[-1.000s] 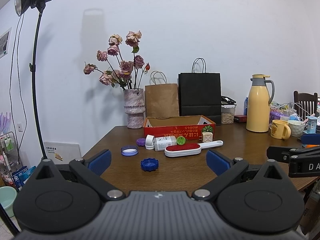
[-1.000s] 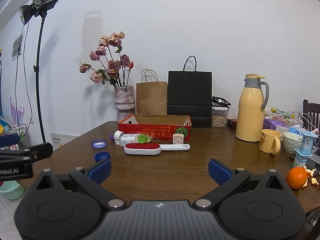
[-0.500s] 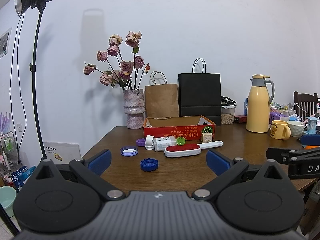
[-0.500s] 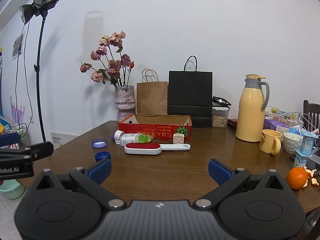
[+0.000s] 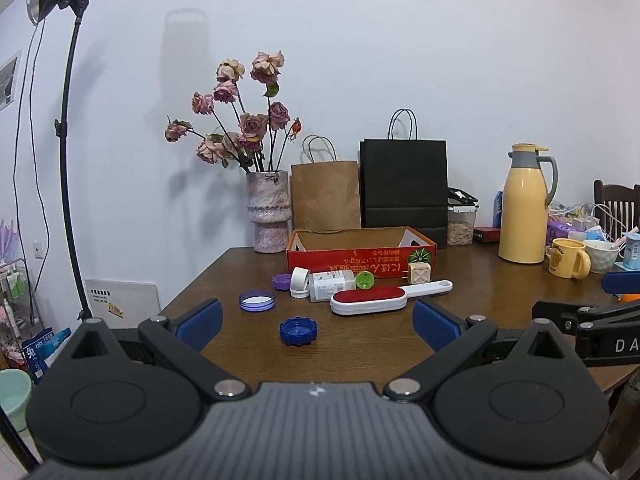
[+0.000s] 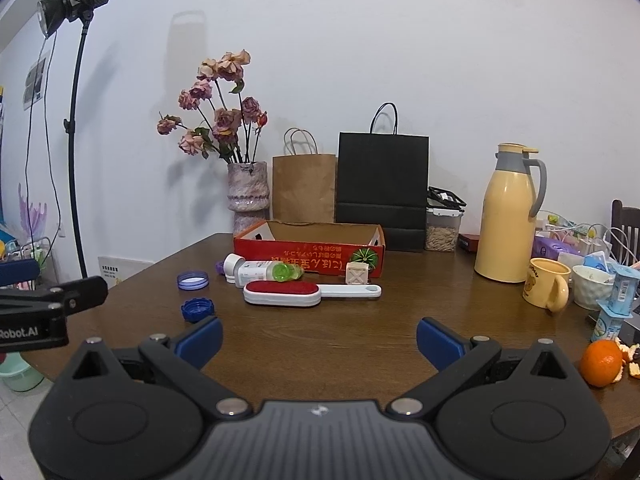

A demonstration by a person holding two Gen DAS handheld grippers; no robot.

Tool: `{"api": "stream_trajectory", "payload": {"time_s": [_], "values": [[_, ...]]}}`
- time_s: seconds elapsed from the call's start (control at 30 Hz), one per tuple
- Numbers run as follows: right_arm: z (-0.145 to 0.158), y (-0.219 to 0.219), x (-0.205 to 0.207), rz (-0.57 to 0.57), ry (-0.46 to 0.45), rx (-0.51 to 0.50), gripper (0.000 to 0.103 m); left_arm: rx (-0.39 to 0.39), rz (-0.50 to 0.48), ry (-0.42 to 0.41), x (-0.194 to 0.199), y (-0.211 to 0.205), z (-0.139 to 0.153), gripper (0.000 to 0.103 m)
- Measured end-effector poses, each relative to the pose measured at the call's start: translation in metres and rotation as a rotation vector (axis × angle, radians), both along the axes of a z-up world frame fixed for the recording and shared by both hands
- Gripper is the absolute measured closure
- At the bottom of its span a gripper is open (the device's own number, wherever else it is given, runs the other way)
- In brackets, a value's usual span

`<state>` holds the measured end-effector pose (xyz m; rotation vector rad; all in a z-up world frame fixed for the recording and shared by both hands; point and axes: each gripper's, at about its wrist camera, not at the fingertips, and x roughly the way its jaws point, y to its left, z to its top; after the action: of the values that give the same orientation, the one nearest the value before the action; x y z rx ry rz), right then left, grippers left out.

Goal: Organize rigid objects
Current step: 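Grasp the dark blue ridged cap with the left tool while the right tool approaches the spray bottle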

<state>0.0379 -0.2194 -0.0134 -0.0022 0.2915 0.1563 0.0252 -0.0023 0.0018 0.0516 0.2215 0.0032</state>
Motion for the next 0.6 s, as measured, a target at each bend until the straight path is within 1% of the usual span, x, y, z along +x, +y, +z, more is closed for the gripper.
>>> {"api": "stream_trajectory", "payload": {"time_s": [0.4, 0.6], "values": [[-0.003, 0.004, 0.052, 0.015, 0.045, -0.007, 0.0, 0.004, 0.0, 0.041, 0.056, 0.0, -0.005, 0.0], [-0.005, 0.005, 0.084, 0.016, 0.069, -0.007, 0.0, 0.004, -0.003, 0.077, 0.091, 0.003, -0.009, 0.0]]}}
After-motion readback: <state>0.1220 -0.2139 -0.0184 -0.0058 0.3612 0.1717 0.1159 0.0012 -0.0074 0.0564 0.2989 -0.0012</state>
